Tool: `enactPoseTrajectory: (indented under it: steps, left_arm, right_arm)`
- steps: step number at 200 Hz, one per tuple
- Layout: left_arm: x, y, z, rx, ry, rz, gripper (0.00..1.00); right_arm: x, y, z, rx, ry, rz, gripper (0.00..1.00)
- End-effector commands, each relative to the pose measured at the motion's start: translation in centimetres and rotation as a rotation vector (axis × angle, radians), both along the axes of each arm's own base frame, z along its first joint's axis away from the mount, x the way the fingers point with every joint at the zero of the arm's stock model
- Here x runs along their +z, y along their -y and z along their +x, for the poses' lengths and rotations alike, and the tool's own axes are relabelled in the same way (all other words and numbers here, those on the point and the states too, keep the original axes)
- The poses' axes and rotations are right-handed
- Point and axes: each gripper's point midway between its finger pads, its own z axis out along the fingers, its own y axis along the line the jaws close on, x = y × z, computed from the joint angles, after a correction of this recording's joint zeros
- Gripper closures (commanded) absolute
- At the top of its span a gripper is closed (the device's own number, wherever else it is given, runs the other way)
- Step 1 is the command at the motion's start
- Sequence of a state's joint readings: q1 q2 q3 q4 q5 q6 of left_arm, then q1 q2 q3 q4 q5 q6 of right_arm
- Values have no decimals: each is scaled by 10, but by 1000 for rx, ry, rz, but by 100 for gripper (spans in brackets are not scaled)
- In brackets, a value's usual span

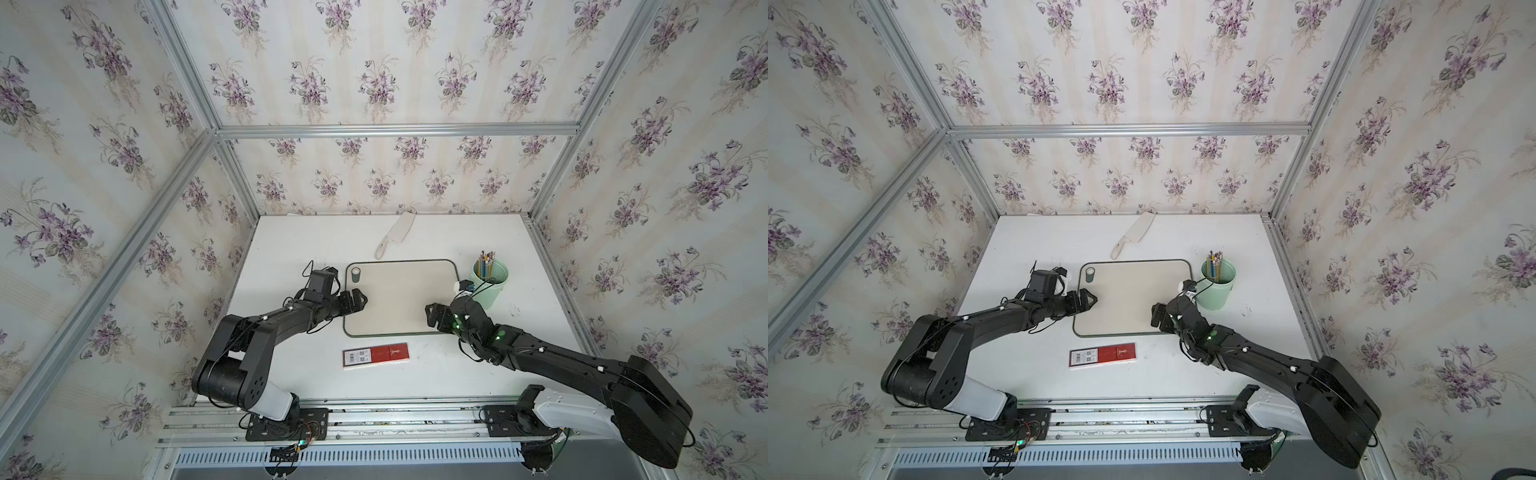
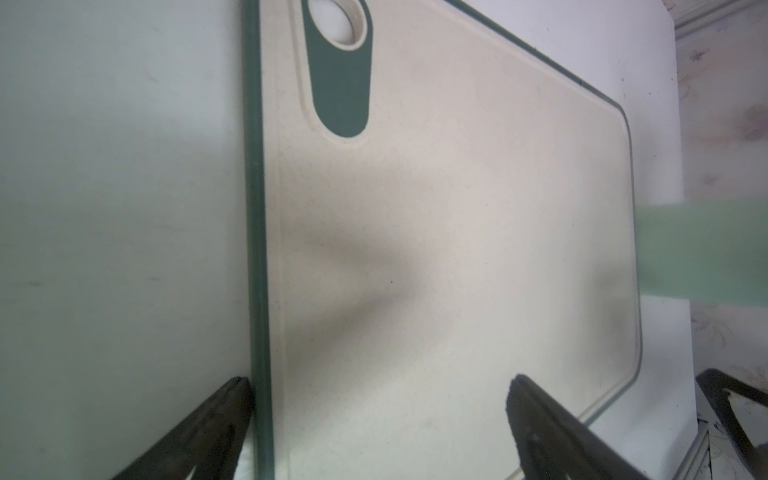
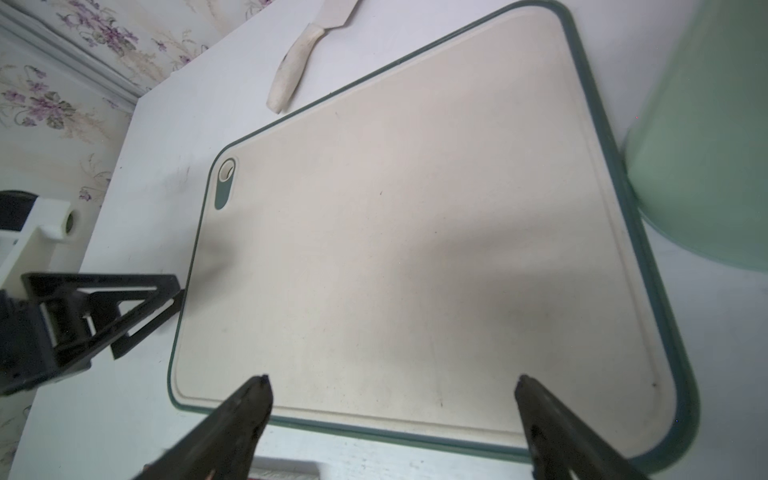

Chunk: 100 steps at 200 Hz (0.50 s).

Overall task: Align the knife with the edge of the cutting board
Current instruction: Move the work surface to the center of the board, then move the distractor to the center of the board.

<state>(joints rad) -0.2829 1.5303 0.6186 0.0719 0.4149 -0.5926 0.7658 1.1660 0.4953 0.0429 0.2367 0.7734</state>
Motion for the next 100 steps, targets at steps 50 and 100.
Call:
enactPoseTrajectory:
  steps: [50, 100]
  left_arm:
    - [-35, -14, -44, 24, -239, 106, 1]
    - [-37, -25, -19, 42, -226, 209, 1]
  right_arm:
    - [-16, 78, 37, -185, -49, -125, 5]
    - [-12, 113, 82, -295, -55, -123, 7]
